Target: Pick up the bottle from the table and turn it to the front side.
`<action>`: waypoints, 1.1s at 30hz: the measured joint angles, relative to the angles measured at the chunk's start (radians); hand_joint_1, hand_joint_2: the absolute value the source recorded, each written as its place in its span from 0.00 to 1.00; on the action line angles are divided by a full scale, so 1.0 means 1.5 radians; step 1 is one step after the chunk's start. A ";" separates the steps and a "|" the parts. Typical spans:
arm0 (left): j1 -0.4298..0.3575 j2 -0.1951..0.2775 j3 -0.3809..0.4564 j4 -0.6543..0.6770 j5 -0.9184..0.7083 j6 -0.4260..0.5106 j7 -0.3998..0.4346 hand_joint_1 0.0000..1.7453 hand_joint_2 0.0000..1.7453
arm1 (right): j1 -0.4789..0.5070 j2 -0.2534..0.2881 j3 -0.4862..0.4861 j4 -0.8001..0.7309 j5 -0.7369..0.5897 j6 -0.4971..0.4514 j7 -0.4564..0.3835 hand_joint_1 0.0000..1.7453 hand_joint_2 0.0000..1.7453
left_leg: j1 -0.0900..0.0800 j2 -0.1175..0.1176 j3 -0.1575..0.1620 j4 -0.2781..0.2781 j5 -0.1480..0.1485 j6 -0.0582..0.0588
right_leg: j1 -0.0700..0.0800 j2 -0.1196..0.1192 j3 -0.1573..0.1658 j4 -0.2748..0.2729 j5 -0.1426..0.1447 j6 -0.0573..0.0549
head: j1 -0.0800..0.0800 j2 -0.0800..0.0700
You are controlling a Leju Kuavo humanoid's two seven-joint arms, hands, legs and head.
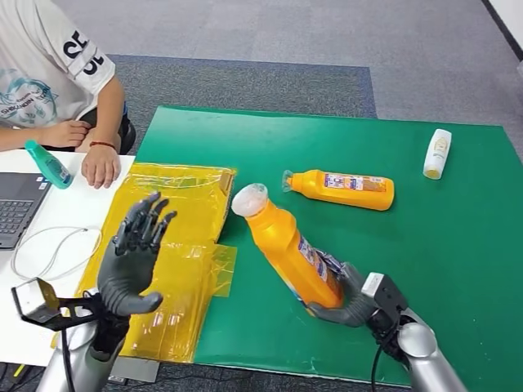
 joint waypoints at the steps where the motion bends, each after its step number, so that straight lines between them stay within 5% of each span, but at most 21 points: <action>1: -0.008 0.002 0.000 0.012 0.018 -0.060 0.000 0.00 1.00 | -0.007 0.006 0.001 0.000 -0.002 0.003 0.001 1.00 1.00 | 0.000 0.000 0.000 0.000 0.000 0.000 | 0.000 0.000 0.000 0.000 0.000 0.000 | 0.000 0.000; 12: -0.052 0.004 0.004 0.129 0.043 -0.281 0.002 0.00 1.00 | -0.052 0.054 0.037 -0.017 0.060 -0.058 0.000 1.00 1.00 | 0.000 0.000 0.000 0.000 0.001 0.000 | 0.000 0.000 0.000 0.000 0.000 0.000 | 0.000 0.000; 28: -0.084 0.017 -0.004 0.223 0.017 -0.032 0.001 0.00 1.00 | -0.022 0.070 0.083 -0.082 0.137 -0.120 -0.022 1.00 1.00 | 0.000 0.000 0.000 0.000 0.000 0.000 | 0.000 0.000 0.000 0.000 0.000 0.000 | 0.000 0.000; 33: -0.084 0.019 -0.004 0.224 0.017 0.001 0.001 0.00 1.00 | -0.009 0.071 0.084 -0.093 0.142 -0.122 -0.027 1.00 1.00 | 0.000 0.000 0.000 0.000 0.000 0.000 | 0.000 0.000 0.000 0.000 0.000 0.000 | 0.000 0.000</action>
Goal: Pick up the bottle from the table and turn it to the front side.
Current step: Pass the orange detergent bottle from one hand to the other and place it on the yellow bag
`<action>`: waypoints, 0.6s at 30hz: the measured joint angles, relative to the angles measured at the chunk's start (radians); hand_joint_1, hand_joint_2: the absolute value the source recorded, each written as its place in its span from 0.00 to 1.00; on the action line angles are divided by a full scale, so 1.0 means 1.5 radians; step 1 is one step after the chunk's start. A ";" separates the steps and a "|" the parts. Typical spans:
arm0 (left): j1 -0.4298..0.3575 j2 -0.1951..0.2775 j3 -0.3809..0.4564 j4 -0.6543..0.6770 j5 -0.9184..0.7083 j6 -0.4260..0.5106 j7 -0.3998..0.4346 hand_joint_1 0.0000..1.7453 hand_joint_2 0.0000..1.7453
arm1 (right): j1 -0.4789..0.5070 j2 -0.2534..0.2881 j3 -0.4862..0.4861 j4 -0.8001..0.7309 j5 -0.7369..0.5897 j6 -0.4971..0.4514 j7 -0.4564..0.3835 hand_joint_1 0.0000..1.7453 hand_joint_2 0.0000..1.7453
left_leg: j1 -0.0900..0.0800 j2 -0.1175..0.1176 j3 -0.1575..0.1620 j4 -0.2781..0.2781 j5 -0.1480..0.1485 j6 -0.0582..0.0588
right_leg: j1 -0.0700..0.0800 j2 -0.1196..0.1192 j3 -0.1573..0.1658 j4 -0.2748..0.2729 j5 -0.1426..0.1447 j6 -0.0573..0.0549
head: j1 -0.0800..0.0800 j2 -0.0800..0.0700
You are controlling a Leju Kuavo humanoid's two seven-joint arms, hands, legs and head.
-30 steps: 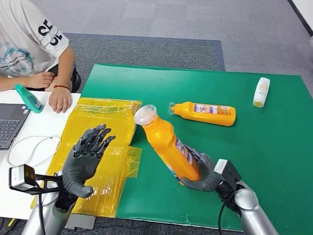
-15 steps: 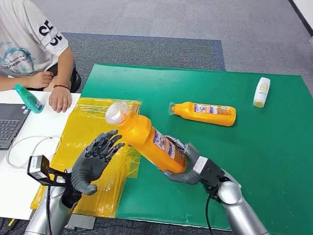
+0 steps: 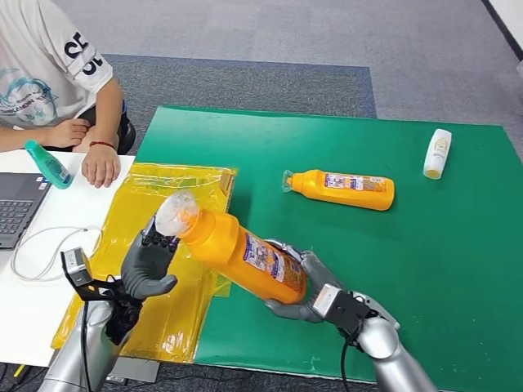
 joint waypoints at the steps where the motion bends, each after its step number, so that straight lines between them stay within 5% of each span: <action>1: 0.000 0.000 0.000 0.000 0.000 0.001 0.000 0.00 1.00 | 0.001 0.000 0.000 -0.002 0.001 0.000 -0.001 1.00 1.00 | 0.000 0.000 0.000 0.000 0.000 0.000 | 0.000 0.000 0.000 0.000 0.000 0.000 | 0.000 0.000; 9: -0.026 -0.001 -0.022 0.009 0.006 -0.016 -0.001 0.00 1.00 | -0.003 0.006 0.002 -0.004 0.016 0.005 -0.002 1.00 1.00 | 0.000 0.000 0.000 0.000 0.000 0.000 | 0.000 0.000 0.000 0.000 0.000 0.000 | 0.000 0.000; 18: -0.098 -0.014 -0.132 0.034 0.081 -0.115 0.018 0.00 1.00 | -0.050 0.030 0.027 0.037 0.017 0.006 -0.002 1.00 1.00 | 0.000 0.000 0.000 0.000 0.001 0.000 | 0.000 0.000 0.000 0.000 0.001 0.000 | 0.000 0.000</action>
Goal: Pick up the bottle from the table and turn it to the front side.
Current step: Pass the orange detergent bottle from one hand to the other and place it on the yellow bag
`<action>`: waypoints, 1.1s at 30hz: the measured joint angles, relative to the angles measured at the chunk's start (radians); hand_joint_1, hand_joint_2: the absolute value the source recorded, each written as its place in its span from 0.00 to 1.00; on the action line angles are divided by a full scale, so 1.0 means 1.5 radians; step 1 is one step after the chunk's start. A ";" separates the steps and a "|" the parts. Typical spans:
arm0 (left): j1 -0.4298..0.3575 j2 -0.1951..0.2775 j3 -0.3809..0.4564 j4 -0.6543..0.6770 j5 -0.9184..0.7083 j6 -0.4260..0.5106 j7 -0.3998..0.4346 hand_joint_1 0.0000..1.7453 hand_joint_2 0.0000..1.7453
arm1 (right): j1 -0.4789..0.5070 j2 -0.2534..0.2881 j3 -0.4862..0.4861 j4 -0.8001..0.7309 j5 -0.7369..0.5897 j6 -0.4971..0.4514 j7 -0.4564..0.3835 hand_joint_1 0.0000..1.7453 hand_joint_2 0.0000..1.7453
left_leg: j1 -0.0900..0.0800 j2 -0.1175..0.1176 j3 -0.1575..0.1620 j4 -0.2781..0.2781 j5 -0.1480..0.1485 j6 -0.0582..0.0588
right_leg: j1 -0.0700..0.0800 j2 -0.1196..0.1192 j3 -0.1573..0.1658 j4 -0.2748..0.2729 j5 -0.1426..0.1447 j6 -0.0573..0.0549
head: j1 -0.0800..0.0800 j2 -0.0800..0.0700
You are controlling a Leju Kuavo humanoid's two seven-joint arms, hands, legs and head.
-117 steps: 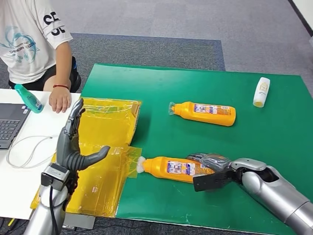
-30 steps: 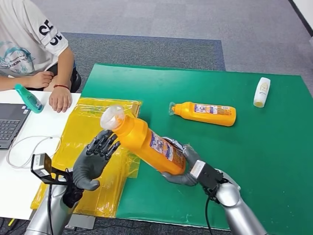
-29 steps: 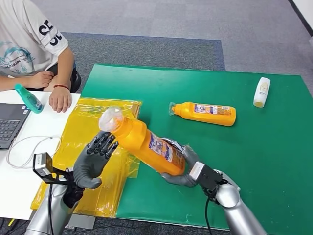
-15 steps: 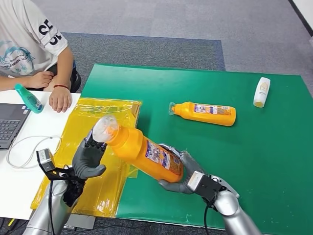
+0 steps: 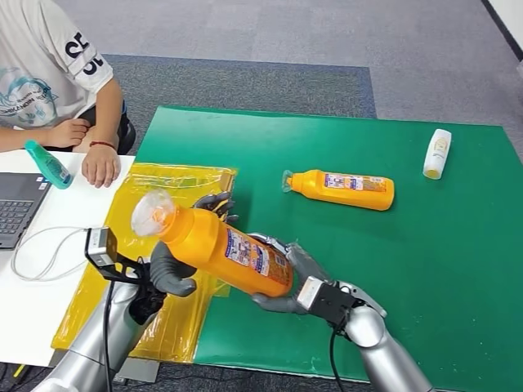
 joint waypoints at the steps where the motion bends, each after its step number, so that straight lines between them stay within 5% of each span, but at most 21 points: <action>1: -0.006 0.000 -0.012 0.002 0.005 0.001 0.003 0.00 1.00 | -0.004 0.002 0.003 0.004 -0.001 0.000 -0.001 1.00 1.00 | 0.000 0.000 0.000 0.000 0.000 0.000 | 0.000 0.000 0.000 0.000 0.000 0.000 | 0.000 0.000; 15: -0.040 0.010 -0.074 0.016 0.053 0.032 0.040 0.00 1.00 | -0.020 0.010 0.013 0.030 0.022 -0.032 -0.005 1.00 1.00 | 0.000 0.000 0.000 0.000 0.000 0.000 | 0.000 0.000 0.000 0.000 0.000 0.000 | 0.000 0.000; 25: -0.039 0.026 -0.090 0.018 0.023 0.091 0.063 0.00 1.00 | -0.007 0.018 0.025 0.026 0.192 -0.163 0.026 1.00 1.00 | 0.000 0.000 0.000 0.000 0.000 0.000 | 0.000 0.000 0.000 0.000 0.000 0.000 | 0.000 0.000; 33: -0.038 0.038 -0.102 0.018 0.019 0.096 0.064 0.00 1.00 | 0.004 0.022 0.029 0.014 0.237 -0.189 0.038 1.00 1.00 | 0.000 0.000 0.000 0.000 0.000 0.000 | 0.000 0.000 0.000 0.000 0.000 0.000 | 0.000 0.000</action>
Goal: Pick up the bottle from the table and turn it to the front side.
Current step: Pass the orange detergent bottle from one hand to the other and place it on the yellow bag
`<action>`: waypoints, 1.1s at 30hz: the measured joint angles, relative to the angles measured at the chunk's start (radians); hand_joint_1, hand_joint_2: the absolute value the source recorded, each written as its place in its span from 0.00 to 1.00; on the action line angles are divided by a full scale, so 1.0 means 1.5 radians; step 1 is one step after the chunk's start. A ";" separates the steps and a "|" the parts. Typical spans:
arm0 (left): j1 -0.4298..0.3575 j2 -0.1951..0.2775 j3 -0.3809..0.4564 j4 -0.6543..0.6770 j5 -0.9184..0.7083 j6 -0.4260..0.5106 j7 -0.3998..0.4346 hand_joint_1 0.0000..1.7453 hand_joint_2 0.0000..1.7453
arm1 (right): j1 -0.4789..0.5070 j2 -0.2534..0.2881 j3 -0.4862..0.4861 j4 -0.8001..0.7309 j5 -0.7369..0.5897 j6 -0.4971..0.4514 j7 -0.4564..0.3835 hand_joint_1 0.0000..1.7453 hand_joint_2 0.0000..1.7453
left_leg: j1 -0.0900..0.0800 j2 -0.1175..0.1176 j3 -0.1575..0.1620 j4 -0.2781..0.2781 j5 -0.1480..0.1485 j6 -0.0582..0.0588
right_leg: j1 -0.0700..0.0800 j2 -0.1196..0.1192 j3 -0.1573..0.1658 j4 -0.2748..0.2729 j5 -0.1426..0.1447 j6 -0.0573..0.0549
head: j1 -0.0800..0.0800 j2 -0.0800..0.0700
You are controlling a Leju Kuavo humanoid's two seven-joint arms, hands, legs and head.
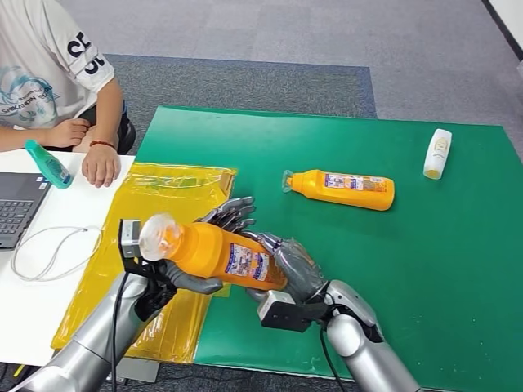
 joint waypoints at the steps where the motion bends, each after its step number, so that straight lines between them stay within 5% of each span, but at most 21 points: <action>1: 0.000 0.001 -0.001 0.000 -0.001 0.001 0.001 0.00 1.00 | 0.001 0.000 0.000 -0.001 0.005 -0.003 0.001 1.00 1.00 | 0.000 0.000 0.000 0.000 0.000 0.000 | 0.000 0.000 0.000 0.000 0.000 0.000 | 0.000 0.000; 3: 0.000 0.006 -0.005 0.000 -0.002 0.004 0.005 0.00 1.00 | 0.001 0.000 0.000 -0.002 0.020 -0.013 0.003 1.00 1.00 | 0.000 0.000 0.000 0.000 0.000 0.000 | 0.000 0.000 0.000 0.000 0.000 0.000 | 0.000 0.000; 7: 0.004 0.020 -0.012 0.000 -0.007 0.008 0.009 0.94 1.00 | 0.003 0.001 -0.001 -0.003 0.041 -0.025 0.009 1.00 1.00 | 0.000 0.000 0.000 0.000 0.000 0.000 | 0.000 0.000 0.000 0.000 0.000 0.000 | 0.000 0.000; 8: 0.005 0.023 -0.012 0.000 -0.008 0.010 0.009 1.00 1.00 | 0.005 0.001 -0.001 -0.004 0.043 -0.026 0.011 1.00 1.00 | 0.000 0.000 0.000 0.000 0.000 0.000 | 0.000 0.000 0.000 0.000 0.000 0.000 | 0.000 0.000; 23: 0.033 0.037 -0.009 -0.031 -0.100 0.099 -0.035 1.00 1.00 | 0.029 0.001 -0.020 -0.007 0.000 0.012 0.008 1.00 1.00 | 0.000 0.000 0.000 0.000 0.000 0.000 | 0.000 0.000 0.000 0.000 0.000 0.000 | 0.000 0.000; 24: 0.036 0.037 -0.008 -0.034 -0.103 0.101 -0.038 1.00 1.00 | 0.030 0.001 -0.021 -0.007 -0.005 0.017 0.007 0.88 1.00 | 0.000 0.000 0.000 0.000 0.000 0.000 | 0.000 0.000 0.000 0.000 0.000 0.000 | 0.000 0.000; 27: 0.046 0.036 -0.003 -0.042 -0.111 0.105 -0.042 1.00 1.00 | 0.033 0.001 -0.026 -0.007 -0.023 0.030 0.004 0.13 1.00 | 0.000 0.000 0.000 0.000 0.000 0.000 | 0.000 0.000 0.000 0.000 0.000 0.000 | 0.000 0.000; 28: 0.049 0.035 -0.001 -0.045 -0.115 0.107 -0.044 1.00 1.00 | 0.033 0.001 -0.028 -0.007 -0.030 0.036 0.002 0.00 1.00 | 0.000 0.000 0.000 0.000 0.000 0.000 | 0.000 0.000 0.000 0.000 0.000 0.000 | 0.000 0.000; 33: 0.068 0.037 0.008 -0.052 -0.145 0.117 -0.051 1.00 1.00 | 0.030 0.001 -0.047 -0.006 -0.086 0.074 0.000 0.00 1.00 | 0.000 0.000 0.000 0.000 0.000 0.000 | 0.000 0.000 0.000 0.000 0.000 0.000 | 0.000 0.000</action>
